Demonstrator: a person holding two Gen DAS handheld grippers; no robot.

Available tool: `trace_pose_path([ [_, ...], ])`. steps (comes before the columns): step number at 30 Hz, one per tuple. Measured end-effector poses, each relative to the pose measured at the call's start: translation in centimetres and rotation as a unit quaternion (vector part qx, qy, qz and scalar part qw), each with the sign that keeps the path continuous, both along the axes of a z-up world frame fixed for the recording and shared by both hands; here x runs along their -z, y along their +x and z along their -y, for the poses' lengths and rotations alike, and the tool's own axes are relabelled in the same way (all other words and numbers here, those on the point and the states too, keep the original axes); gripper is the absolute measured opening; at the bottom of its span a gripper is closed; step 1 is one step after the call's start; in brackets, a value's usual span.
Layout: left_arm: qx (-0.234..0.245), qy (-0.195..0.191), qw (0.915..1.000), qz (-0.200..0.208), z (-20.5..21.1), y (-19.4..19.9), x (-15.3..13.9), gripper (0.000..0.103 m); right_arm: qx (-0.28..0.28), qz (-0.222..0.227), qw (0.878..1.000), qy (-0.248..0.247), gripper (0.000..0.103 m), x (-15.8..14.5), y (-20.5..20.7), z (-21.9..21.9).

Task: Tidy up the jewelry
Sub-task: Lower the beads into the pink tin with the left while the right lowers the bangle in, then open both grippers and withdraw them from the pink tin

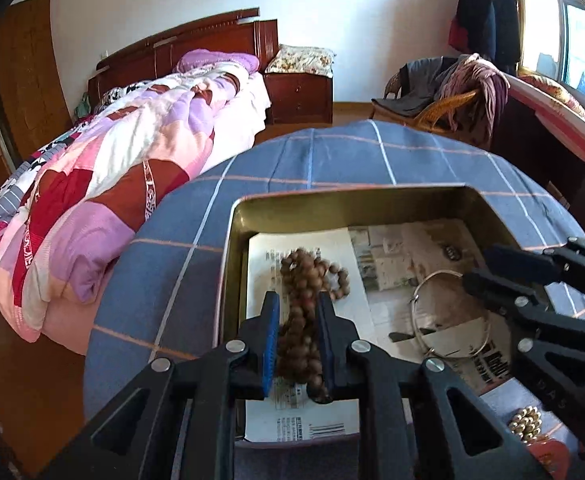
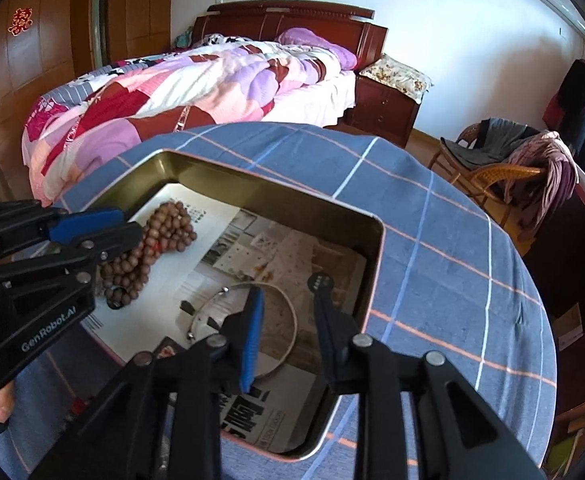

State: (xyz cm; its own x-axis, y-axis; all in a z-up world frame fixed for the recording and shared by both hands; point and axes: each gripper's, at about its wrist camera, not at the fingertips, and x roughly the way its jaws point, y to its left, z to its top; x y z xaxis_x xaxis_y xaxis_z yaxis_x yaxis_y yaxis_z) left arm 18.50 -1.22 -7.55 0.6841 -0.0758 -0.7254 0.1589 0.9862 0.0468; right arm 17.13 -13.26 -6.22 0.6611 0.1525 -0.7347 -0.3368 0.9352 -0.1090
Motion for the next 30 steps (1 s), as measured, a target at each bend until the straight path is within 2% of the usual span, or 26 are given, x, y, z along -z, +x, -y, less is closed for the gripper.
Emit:
trace_pose_path([
  [4,0.0,-0.004,1.0,-0.003,-0.2,-0.2,0.2,0.023,-0.004,0.004,1.0,-0.013,0.028,0.1,0.0,-0.3],
  [7,0.002,-0.002,1.0,-0.003,-0.1,-0.5,0.3,0.023,-0.001,0.006,1.0,-0.02,0.026,0.2,0.0,-0.2],
  [16,0.011,-0.021,0.9997,-0.01,0.6,-1.7,0.3,0.023,-0.004,0.01,0.999,-0.042,0.025,0.2,-0.3,0.9],
  [26,0.028,-0.023,0.9993,-0.007,2.4,-3.1,0.2,0.023,0.001,0.025,0.997,-0.074,0.026,0.7,-1.0,2.4],
  [29,0.025,-0.022,0.9994,-0.007,2.5,-3.2,0.2,0.023,-0.001,0.025,0.998,-0.065,0.029,0.7,-1.1,2.5],
  [30,0.023,-0.019,0.9995,-0.006,2.6,-3.3,0.2,0.023,-0.002,0.023,0.998,-0.059,0.034,0.7,-1.2,2.5],
])
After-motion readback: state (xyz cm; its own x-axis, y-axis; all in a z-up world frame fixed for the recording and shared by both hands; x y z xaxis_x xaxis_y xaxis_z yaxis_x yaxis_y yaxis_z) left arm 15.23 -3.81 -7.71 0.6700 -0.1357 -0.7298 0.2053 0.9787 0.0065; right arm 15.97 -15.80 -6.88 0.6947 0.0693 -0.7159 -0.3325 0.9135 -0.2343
